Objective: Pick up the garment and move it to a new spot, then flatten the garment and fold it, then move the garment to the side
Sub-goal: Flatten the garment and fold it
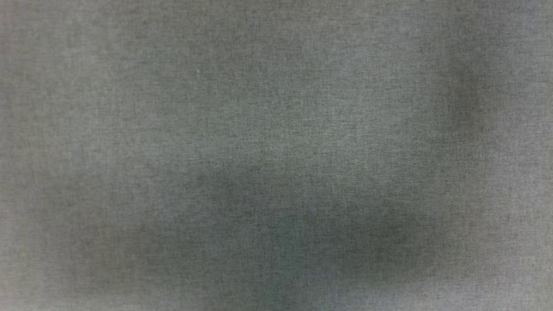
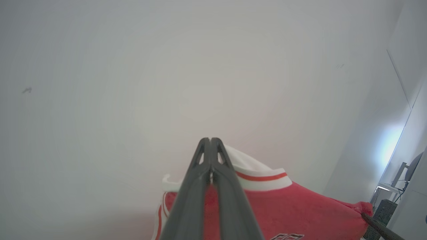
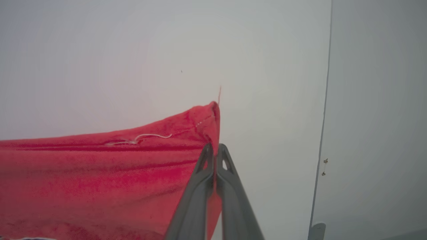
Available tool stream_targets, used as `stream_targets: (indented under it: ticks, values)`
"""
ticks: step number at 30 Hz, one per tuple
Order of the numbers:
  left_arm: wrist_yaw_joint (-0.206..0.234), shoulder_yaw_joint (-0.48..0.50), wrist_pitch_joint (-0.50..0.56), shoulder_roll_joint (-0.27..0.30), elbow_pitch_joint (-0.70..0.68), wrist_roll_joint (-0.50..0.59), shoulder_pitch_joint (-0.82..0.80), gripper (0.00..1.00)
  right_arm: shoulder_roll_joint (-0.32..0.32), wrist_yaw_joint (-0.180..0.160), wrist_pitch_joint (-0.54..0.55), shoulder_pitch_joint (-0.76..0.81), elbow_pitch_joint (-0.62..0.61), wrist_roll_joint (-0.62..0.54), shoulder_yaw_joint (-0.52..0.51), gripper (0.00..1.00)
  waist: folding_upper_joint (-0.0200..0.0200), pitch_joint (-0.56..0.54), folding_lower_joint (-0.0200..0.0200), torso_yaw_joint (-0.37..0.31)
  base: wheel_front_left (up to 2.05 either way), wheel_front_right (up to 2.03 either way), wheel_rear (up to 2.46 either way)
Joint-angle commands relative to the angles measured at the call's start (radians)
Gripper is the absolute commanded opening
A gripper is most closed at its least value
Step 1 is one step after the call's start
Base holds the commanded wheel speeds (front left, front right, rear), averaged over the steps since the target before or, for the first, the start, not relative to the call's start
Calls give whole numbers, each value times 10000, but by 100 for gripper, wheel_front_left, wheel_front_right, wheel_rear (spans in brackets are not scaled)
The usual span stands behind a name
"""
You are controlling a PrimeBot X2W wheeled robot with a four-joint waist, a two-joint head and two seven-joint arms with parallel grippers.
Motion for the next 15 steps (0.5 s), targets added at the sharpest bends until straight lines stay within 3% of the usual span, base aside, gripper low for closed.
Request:
stream_targets:
  ticks: [1,8,13,15]
  values:
    - [33,-56,-13,125,71,-67,375,0,-134,-36,-58,176,151,-30,-9,0,0,-42,0,36,0,0,0]
    - [28,-860,-533,399,-1599,-1123,3797,0,-508,-29,-103,1947,1067,829,995,0,0,-307,0,241,0,0,0]
    - [28,-1118,-828,935,-3242,-1246,6818,0,-824,-29,268,4132,379,2020,1901,0,0,-551,0,304,0,0,0]
    - [28,-803,-844,923,-3825,-1258,7914,0,-965,-29,577,5132,-313,2608,2117,0,0,-686,0,376,0,0,0]
